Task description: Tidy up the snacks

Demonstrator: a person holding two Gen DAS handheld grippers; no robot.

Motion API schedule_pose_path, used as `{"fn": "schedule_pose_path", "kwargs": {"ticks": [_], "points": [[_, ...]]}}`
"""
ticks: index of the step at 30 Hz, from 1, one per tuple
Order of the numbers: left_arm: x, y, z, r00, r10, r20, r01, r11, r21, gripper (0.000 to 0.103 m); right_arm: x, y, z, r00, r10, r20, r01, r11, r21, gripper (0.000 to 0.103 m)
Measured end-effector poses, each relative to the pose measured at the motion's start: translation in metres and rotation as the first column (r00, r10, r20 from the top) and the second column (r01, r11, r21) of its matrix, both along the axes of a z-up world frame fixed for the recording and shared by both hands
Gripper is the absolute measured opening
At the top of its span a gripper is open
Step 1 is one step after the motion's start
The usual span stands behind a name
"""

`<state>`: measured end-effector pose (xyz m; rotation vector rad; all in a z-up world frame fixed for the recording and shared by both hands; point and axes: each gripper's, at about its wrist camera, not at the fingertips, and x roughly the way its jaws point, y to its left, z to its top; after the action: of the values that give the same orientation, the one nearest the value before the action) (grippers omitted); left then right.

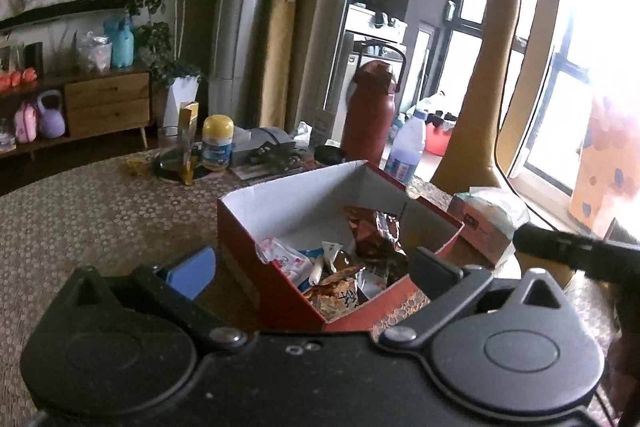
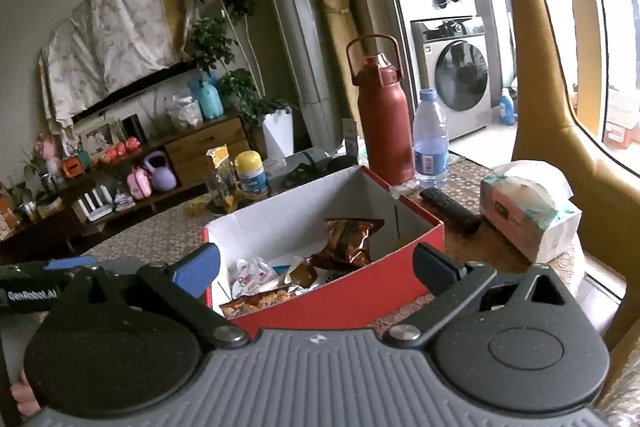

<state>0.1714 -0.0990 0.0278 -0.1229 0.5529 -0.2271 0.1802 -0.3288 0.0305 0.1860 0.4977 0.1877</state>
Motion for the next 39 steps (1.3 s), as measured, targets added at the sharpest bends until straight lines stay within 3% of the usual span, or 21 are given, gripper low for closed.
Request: {"fn": "schedule_pose_path", "kwargs": {"ticks": [20, 39], "points": [[-0.013, -0.005, 0.026, 1.0, 0.012, 0.01, -0.012, 1.0, 0.011, 0.103, -0.01, 0.012, 0.014, 1.0, 0.024, 0.014, -0.023, 0.999, -0.045, 0.103], [-0.022, -0.011, 0.03, 1.0, -0.012, 0.022, 0.012, 1.0, 0.005, 0.103, -0.015, 0.013, 0.017, 1.0, 0.028, 0.009, -0.027, 0.998, -0.052, 0.103]]}}
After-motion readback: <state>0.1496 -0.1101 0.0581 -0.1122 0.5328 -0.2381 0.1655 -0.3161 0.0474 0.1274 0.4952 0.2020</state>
